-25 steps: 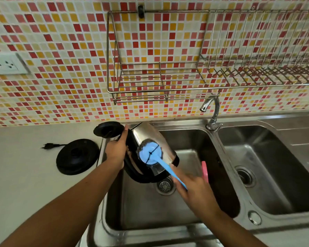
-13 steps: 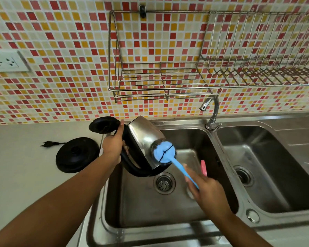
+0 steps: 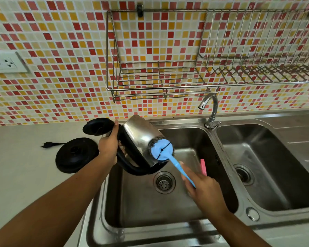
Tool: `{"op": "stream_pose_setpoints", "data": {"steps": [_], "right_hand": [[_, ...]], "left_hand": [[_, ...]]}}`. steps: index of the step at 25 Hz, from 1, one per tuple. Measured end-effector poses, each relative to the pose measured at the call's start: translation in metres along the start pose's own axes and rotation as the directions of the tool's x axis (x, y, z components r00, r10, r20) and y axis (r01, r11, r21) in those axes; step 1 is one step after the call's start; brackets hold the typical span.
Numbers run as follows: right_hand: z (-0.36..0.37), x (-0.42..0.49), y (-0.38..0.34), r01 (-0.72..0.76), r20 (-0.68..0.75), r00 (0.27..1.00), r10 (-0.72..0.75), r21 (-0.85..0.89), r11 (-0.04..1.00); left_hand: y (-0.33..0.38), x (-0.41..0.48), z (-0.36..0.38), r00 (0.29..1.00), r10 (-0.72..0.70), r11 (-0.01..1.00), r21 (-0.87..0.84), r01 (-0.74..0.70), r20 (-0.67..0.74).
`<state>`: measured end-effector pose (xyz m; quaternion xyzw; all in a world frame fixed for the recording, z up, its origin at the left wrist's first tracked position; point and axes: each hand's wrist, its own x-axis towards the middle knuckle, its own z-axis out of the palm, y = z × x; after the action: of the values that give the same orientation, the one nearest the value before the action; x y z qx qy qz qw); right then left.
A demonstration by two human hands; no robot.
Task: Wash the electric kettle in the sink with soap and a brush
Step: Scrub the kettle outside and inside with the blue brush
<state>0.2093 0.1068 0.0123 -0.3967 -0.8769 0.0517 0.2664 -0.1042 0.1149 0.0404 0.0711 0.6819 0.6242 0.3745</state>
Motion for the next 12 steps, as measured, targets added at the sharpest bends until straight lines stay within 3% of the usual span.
{"op": "stream_pose_setpoints", "data": {"steps": [2,3,5,7,9,12], "right_hand": [[-0.002,-0.008,-0.008,-0.029,0.063,0.998,0.023,0.099,0.995],[-0.006,-0.012,-0.007,-0.136,0.091,0.989,0.119,0.209,0.968],[-0.011,-0.007,0.003,-0.398,0.173,0.916,0.361,0.488,0.776],[-0.012,0.013,0.012,-0.548,0.286,0.817,0.501,0.655,0.521],[-0.016,0.032,0.007,-0.586,0.362,0.783,0.506,0.704,0.401],[-0.028,0.025,-0.007,-0.544,0.390,0.825,0.409,0.743,0.389]], "left_hand": [[0.002,-0.004,-0.001,1.000,0.012,1.000,0.024,-0.012,0.024],[0.003,-0.006,-0.003,0.999,0.021,0.999,0.033,-0.022,0.044],[0.003,-0.008,-0.010,0.994,0.051,0.998,0.043,-0.056,0.095],[0.001,-0.012,-0.015,0.983,0.081,0.995,0.046,-0.089,0.162],[-0.002,-0.015,-0.017,0.969,0.109,0.992,0.037,-0.120,0.222],[-0.007,-0.016,-0.020,0.953,0.150,0.986,0.038,-0.165,0.263]]}}
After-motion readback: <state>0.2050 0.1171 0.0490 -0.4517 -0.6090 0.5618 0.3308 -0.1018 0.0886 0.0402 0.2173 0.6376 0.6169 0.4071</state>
